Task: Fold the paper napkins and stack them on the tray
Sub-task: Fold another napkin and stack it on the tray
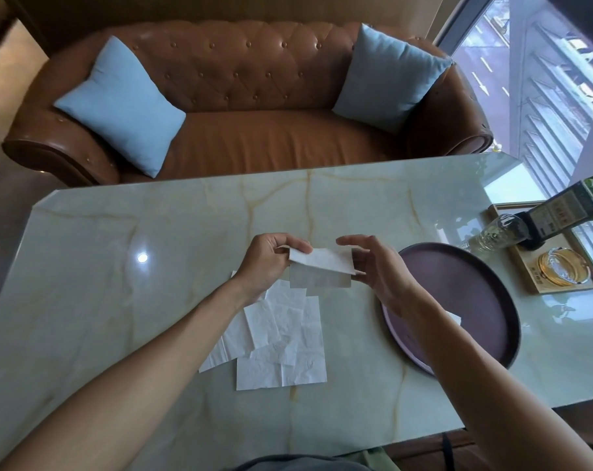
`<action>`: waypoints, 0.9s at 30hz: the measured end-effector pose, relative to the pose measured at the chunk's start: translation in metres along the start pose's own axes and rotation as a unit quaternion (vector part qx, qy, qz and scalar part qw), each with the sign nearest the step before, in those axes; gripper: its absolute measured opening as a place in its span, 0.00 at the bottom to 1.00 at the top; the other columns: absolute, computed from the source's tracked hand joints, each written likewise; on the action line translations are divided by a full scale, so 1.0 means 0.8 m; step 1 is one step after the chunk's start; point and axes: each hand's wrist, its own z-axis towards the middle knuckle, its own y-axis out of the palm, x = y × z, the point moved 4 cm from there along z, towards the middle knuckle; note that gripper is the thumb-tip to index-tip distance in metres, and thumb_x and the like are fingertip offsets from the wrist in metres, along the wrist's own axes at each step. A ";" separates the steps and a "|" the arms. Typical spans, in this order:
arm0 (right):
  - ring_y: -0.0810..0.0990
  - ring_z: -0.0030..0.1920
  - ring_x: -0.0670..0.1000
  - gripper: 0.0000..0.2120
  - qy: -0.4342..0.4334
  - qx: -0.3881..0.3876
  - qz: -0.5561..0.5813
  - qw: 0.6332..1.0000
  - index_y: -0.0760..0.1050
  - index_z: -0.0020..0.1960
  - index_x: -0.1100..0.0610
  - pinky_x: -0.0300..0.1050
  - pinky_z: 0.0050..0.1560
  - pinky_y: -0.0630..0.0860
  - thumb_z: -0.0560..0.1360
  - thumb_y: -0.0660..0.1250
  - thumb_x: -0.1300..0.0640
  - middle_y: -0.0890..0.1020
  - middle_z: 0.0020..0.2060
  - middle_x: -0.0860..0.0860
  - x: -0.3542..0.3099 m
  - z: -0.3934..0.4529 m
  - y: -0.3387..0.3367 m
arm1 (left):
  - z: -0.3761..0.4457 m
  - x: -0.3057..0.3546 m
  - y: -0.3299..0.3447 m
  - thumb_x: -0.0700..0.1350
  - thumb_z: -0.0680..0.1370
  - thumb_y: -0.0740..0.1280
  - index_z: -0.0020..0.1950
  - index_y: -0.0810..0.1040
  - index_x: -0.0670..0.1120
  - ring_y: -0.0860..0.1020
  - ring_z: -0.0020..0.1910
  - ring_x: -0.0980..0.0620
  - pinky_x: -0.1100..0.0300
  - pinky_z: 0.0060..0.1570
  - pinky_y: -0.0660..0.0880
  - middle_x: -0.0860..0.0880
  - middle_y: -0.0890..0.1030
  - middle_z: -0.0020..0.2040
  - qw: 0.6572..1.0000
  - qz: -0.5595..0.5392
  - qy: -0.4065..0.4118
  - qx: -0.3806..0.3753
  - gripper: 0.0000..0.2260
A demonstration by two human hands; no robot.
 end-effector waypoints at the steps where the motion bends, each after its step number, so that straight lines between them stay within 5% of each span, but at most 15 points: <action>1: 0.82 0.47 0.54 0.15 0.005 -0.006 -0.002 1.000 0.82 0.58 0.58 0.47 0.49 0.78 0.78 0.64 0.50 0.84 0.47 0.56 -0.001 0.000 -0.001 | 0.000 0.002 0.001 0.28 0.76 0.68 0.42 0.86 0.43 0.84 0.49 0.53 0.60 0.54 0.81 0.50 0.86 0.48 1.000 0.010 0.008 -0.004 0.12; 5: 0.82 0.47 0.51 0.12 -0.010 -0.019 -0.064 0.998 0.80 0.61 0.60 0.42 0.47 0.79 0.78 0.71 0.60 0.83 0.46 0.54 -0.007 0.002 0.001 | -0.002 0.011 0.004 0.32 0.78 0.68 0.53 0.85 0.44 0.84 0.48 0.55 0.64 0.47 0.79 0.48 0.86 0.51 0.998 0.028 0.026 -0.043 0.10; 10: 0.80 0.45 0.50 0.06 -0.046 -0.014 -0.109 0.993 0.83 0.53 0.61 0.46 0.50 0.75 0.77 0.72 0.63 0.83 0.43 0.52 -0.018 0.006 -0.012 | 0.010 0.004 0.008 0.41 0.72 0.63 0.67 0.75 0.42 0.82 0.51 0.46 0.51 0.54 0.77 0.42 0.84 0.56 0.977 -0.146 -0.091 -0.129 0.23; 17: 0.83 0.46 0.46 0.07 -0.085 -0.035 -0.300 0.950 0.84 0.55 0.59 0.40 0.51 0.77 0.78 0.71 0.61 0.87 0.49 0.52 -0.032 0.002 -0.033 | 0.030 0.006 0.044 0.44 0.80 0.71 0.57 0.85 0.45 0.85 0.49 0.52 0.55 0.55 0.81 0.47 0.88 0.50 0.973 0.174 -0.015 -0.153 0.08; 21: 0.85 0.47 0.54 0.06 -0.123 -0.043 -0.444 0.887 0.85 0.51 0.57 0.50 0.50 0.79 0.78 0.72 0.57 0.88 0.45 0.52 -0.034 0.005 -0.049 | 0.044 0.022 0.076 0.44 0.79 0.72 0.55 0.87 0.45 0.84 0.48 0.58 0.63 0.53 0.78 0.52 0.87 0.49 0.949 0.267 0.036 -0.163 0.07; 27: 0.81 0.40 0.44 0.06 -0.137 -0.019 -0.487 0.863 0.86 0.49 0.55 0.27 0.39 0.71 0.78 0.71 0.55 0.85 0.40 0.47 -0.039 -0.001 -0.102 | 0.062 0.020 0.137 0.50 0.78 0.72 0.51 0.87 0.49 0.83 0.47 0.60 0.63 0.50 0.78 0.55 0.87 0.46 0.918 0.334 0.055 -0.206 0.07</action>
